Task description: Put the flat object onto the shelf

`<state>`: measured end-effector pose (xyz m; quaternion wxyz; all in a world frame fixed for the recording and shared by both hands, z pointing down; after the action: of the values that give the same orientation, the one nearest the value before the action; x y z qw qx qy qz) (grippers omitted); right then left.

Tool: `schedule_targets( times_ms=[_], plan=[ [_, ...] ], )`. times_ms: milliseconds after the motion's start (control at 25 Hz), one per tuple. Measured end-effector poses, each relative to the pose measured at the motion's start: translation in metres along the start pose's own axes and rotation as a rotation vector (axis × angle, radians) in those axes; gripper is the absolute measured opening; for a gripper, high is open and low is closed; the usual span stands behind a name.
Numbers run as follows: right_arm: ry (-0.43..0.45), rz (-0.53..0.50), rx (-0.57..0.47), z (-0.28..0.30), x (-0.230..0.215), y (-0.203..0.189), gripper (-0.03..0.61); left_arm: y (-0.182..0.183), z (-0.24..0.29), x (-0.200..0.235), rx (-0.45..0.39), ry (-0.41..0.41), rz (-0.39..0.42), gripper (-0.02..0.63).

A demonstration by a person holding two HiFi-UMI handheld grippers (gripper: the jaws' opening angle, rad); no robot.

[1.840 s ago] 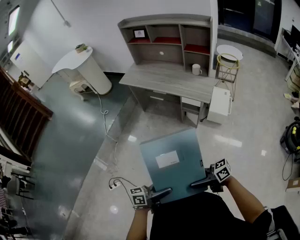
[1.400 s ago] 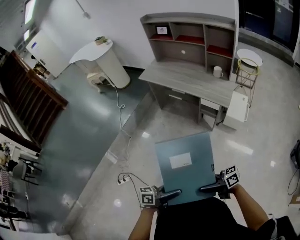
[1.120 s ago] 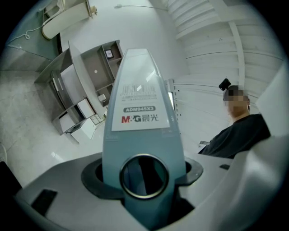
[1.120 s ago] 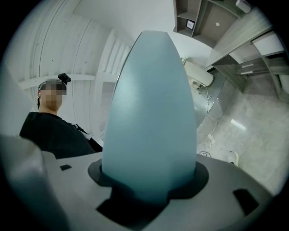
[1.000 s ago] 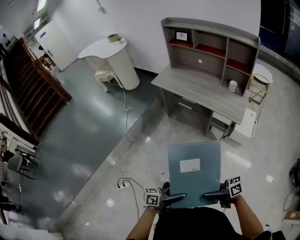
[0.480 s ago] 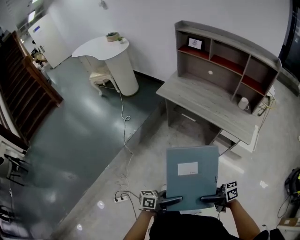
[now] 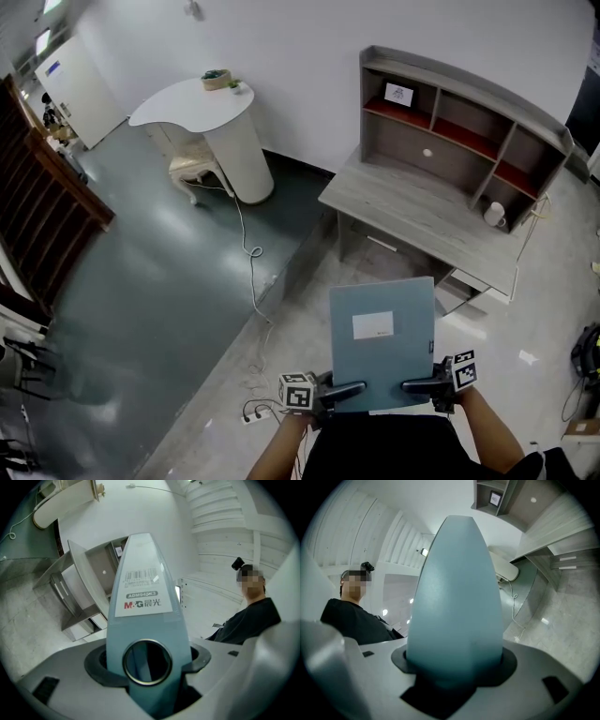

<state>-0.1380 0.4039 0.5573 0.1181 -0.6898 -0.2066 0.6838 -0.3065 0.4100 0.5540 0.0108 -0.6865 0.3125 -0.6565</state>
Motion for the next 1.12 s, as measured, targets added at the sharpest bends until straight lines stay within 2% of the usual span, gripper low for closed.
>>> schedule_targets(
  times_ms=[280,480,840,1120],
  plan=[
    [-0.036,-0.005,-0.006,0.032,-0.006,0.02,0.276,0.034,-0.015,0.016,0.005,-0.032,0.001,0.295],
    [-0.051,-0.005,0.032,0.04,-0.007,0.025,0.276,0.036,-0.022,0.019,-0.033,-0.037,-0.013,0.295],
    [-0.027,0.036,0.034,0.05,-0.021,0.033,0.276,0.044,-0.026,0.029,-0.057,0.013,-0.026,0.295],
    [0.008,0.03,0.009,0.054,-0.049,0.07,0.276,0.078,-0.009,0.05,-0.039,0.048,0.014,0.295]
  ],
)
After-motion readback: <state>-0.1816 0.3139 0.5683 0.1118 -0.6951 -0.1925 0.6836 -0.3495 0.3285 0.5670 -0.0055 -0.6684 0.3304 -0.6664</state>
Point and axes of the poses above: the fingertips, and each gripper's own axes: z forward along the fingers, x to its left, y out of its top, the point moved 4 cm from there along -z, backward along the fingers, and after that the axes turned 9 degrees about -x, right-handed, at the moved point
